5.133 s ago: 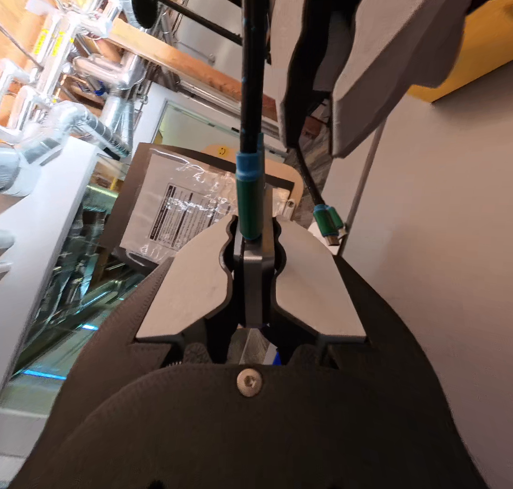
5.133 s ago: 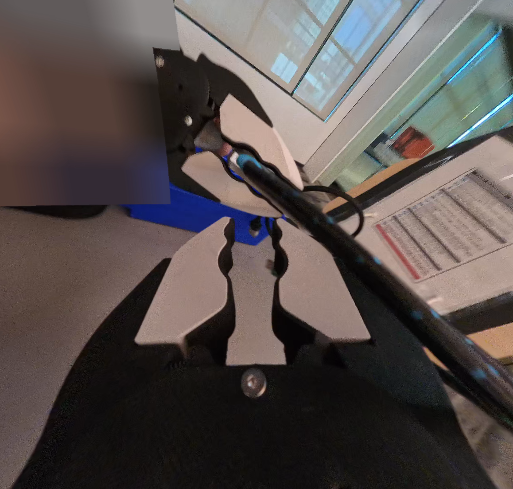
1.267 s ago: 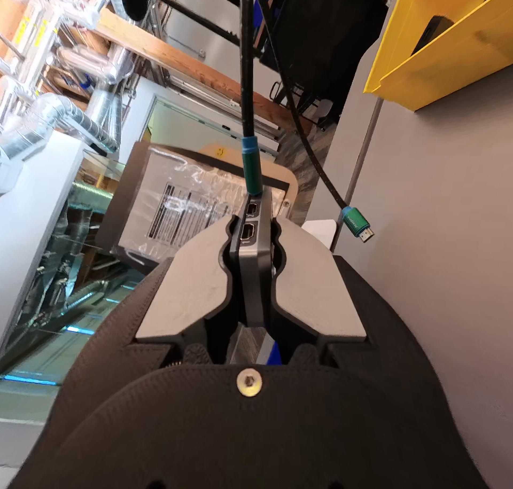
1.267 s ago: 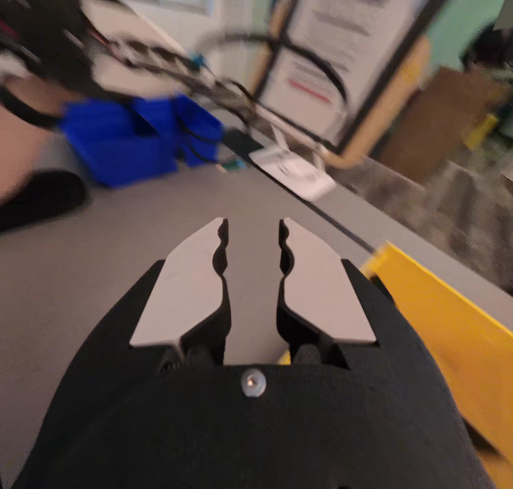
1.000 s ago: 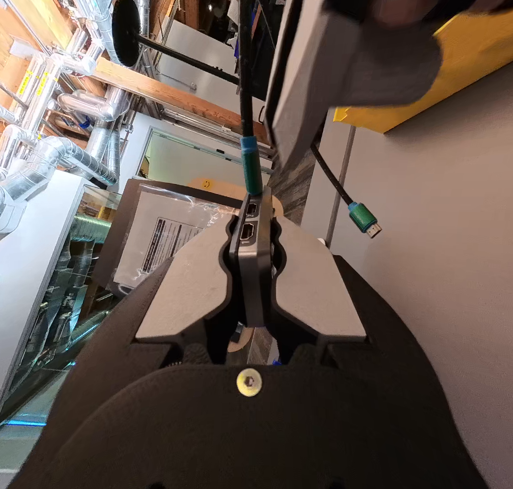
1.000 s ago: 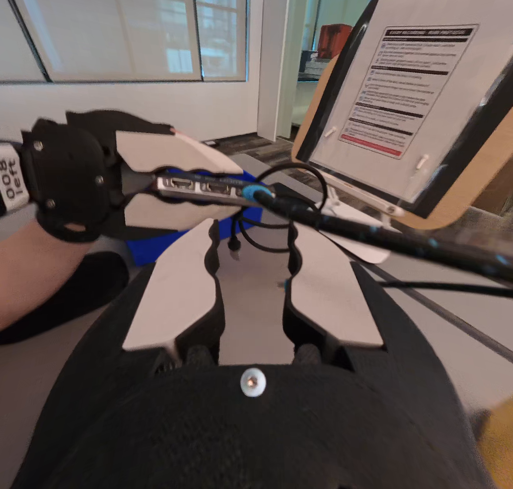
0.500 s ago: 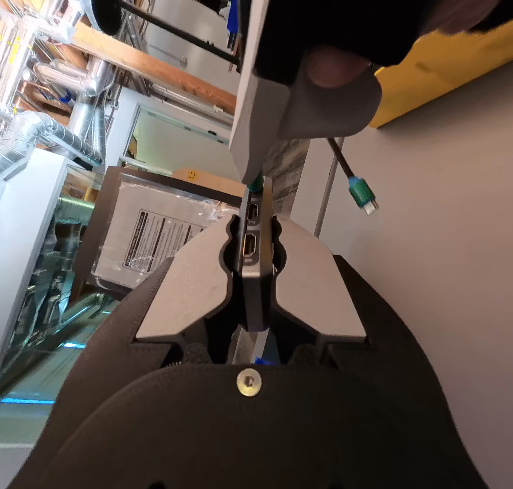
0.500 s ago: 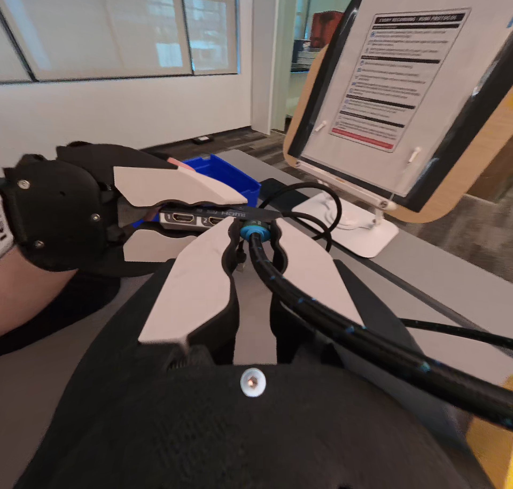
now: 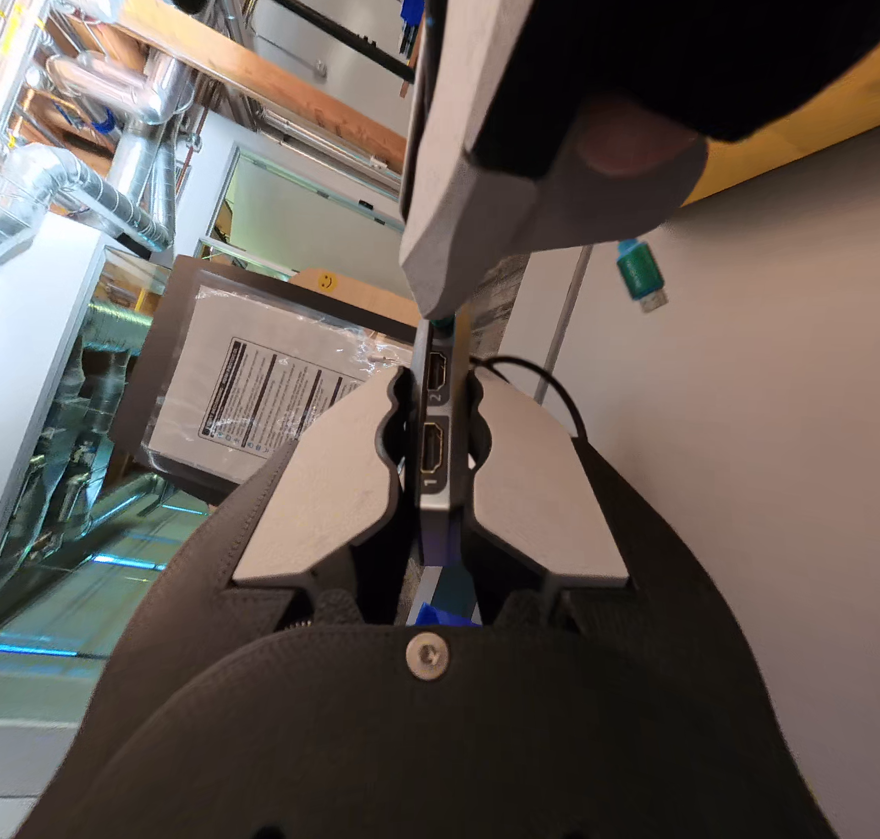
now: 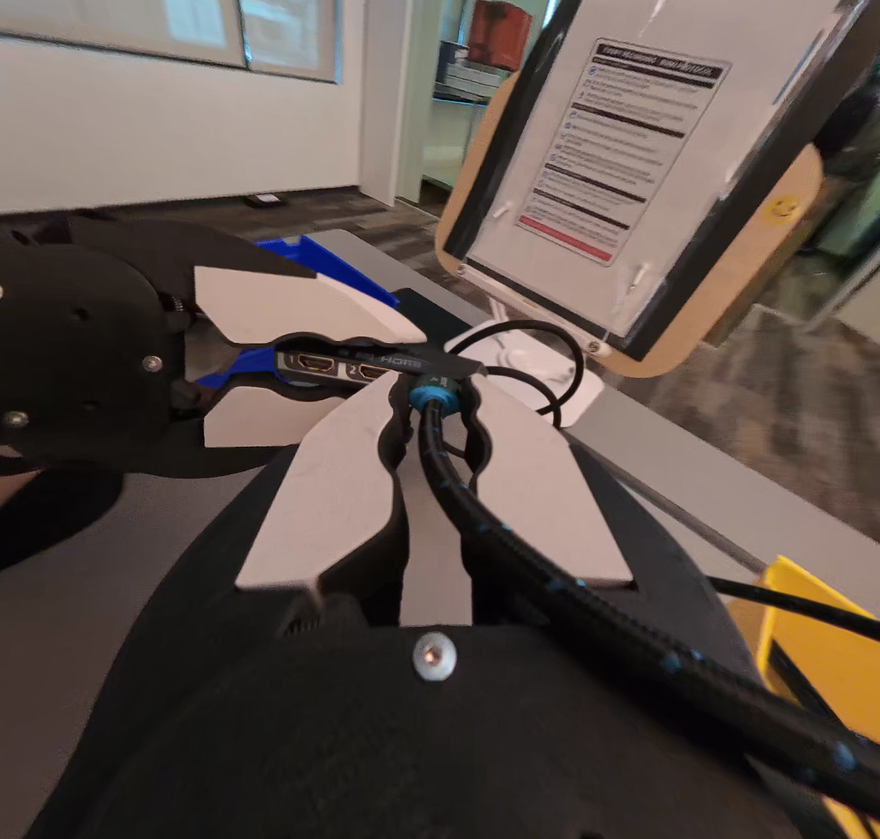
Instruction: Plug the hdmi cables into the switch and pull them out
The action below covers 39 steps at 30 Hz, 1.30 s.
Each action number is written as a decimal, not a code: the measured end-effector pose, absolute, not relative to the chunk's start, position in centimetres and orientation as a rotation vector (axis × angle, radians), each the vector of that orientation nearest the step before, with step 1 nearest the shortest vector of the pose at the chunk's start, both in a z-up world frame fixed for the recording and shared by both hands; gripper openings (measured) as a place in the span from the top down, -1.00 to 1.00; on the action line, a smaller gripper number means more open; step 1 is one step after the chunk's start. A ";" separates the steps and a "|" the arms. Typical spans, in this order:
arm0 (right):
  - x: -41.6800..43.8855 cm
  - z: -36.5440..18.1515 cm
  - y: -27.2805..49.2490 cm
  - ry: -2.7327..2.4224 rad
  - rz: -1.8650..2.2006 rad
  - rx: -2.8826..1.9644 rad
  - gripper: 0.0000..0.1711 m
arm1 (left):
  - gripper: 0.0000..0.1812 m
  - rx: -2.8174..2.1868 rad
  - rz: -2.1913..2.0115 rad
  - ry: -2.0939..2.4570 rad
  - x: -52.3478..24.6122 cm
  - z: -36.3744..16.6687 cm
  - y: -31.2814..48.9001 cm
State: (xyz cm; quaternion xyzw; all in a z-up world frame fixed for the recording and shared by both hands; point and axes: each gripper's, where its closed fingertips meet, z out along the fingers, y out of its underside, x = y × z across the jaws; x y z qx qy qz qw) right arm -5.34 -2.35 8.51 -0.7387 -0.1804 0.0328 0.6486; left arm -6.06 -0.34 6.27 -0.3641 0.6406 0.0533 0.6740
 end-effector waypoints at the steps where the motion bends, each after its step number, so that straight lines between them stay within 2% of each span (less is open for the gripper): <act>1: -5.4 8.5 -2.4 -0.406 0.042 -1.680 0.74 | 0.76 -0.823 0.126 1.437 -6.1 6.3 -0.2; 11: -5.0 10.0 -3.9 -0.353 0.323 -1.617 0.74 | 0.74 -0.651 0.054 1.358 -5.9 7.8 -2.2; 14: -4.8 10.1 -4.5 -0.375 0.359 -1.626 0.74 | 0.63 -0.689 -0.020 1.348 -5.6 7.8 -2.7; 20: -4.3 9.0 -4.8 -0.373 0.374 -1.648 0.74 | 0.72 -0.685 -0.004 1.400 -4.9 6.4 -3.2; 33: -4.1 9.2 -5.4 -0.350 0.002 -1.637 0.74 | 0.73 -0.711 0.051 1.358 -4.8 6.4 -2.3; 39: -4.2 9.4 -6.0 -0.338 0.328 -1.621 0.74 | 0.73 -0.689 0.054 1.362 -4.7 6.7 -2.6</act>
